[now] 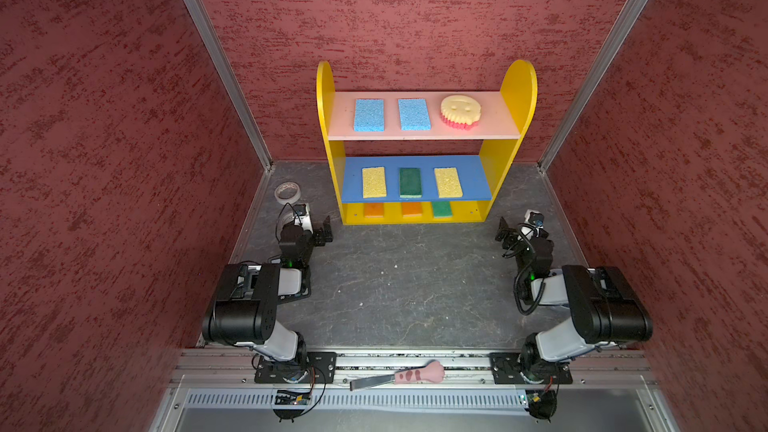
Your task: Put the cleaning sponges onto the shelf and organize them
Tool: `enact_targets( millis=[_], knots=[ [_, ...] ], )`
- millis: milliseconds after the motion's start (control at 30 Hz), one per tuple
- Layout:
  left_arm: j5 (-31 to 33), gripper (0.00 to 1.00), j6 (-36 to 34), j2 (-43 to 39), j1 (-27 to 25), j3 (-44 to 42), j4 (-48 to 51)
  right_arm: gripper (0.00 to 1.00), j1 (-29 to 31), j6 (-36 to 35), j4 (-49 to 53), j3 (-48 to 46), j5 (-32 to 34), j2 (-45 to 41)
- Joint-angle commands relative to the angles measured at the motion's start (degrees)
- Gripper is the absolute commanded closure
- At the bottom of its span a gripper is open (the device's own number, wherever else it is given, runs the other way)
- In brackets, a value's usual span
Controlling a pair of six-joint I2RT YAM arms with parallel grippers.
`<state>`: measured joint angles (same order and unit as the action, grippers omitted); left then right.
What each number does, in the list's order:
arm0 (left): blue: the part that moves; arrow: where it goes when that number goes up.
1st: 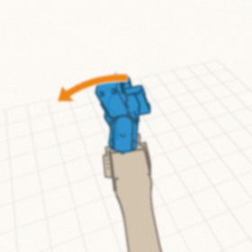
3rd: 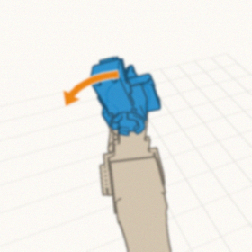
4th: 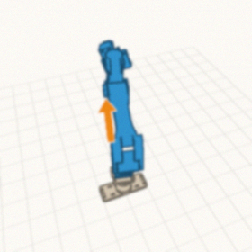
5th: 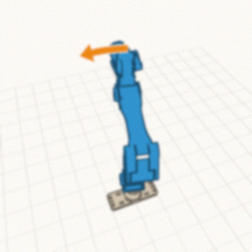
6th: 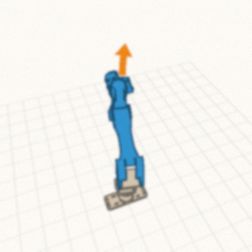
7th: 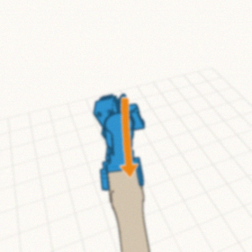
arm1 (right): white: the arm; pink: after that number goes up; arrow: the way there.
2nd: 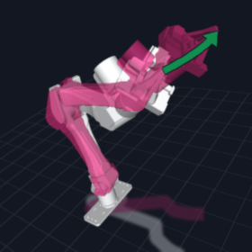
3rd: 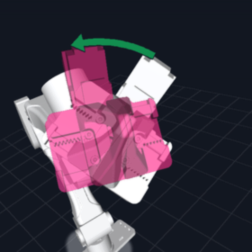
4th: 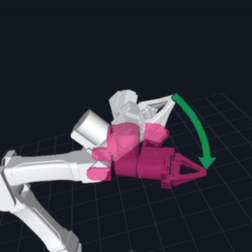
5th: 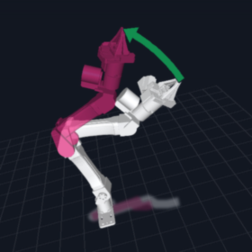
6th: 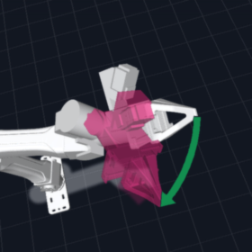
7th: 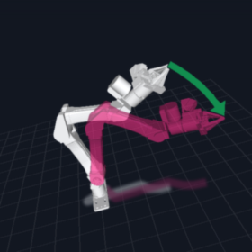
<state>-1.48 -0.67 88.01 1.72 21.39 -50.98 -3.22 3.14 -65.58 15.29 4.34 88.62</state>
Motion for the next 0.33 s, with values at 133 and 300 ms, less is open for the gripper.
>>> enact_targets(
  millis=[133,300],
  knots=[
    [-0.63,0.01,0.46,-0.09,0.31,0.37,0.00,0.01,-1.56,-1.01,0.91,1.81,-6.72,0.28],
    [-0.63,0.01,0.45,-0.07,0.37,0.37,0.01,0.01,-1.60,-1.12,-0.15,0.97,-6.79,-0.11]
  ],
)
